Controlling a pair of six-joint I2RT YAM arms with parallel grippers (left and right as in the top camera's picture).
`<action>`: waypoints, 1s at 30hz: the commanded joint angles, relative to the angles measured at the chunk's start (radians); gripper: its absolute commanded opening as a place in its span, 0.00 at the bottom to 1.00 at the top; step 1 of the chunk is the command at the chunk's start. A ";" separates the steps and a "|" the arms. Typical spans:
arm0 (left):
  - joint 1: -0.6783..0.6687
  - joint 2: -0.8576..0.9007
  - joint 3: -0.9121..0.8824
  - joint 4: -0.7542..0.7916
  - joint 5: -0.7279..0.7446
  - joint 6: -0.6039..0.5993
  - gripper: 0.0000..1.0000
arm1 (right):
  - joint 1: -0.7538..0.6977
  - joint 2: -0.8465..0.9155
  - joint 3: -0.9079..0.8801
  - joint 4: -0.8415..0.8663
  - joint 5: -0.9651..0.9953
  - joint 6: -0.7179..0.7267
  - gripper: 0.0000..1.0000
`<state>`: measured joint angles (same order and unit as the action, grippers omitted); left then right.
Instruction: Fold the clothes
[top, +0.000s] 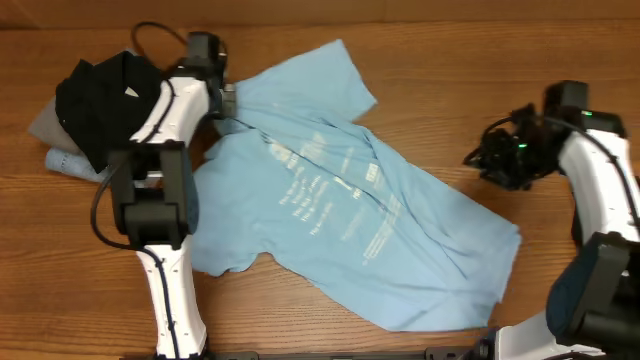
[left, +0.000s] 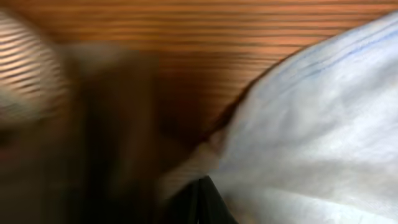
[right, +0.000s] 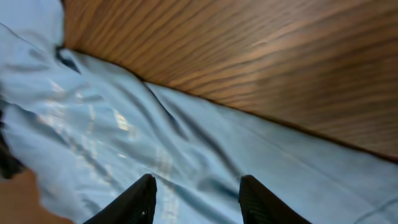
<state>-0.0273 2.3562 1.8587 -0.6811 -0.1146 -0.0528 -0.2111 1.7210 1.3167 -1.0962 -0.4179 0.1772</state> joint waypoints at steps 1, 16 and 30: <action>-0.005 -0.074 0.058 -0.020 -0.023 -0.063 0.04 | 0.101 -0.024 -0.059 0.023 0.165 -0.028 0.50; -0.072 -0.176 0.079 -0.155 0.416 0.126 0.20 | 0.183 -0.023 -0.188 -0.086 0.383 0.207 0.45; -0.234 -0.029 0.066 -0.167 0.388 0.281 0.23 | 0.183 -0.023 -0.392 -0.056 0.388 0.273 0.38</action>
<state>-0.2714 2.2910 1.9305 -0.8532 0.2703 0.1947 -0.0292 1.7191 0.9810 -1.2053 -0.0441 0.4316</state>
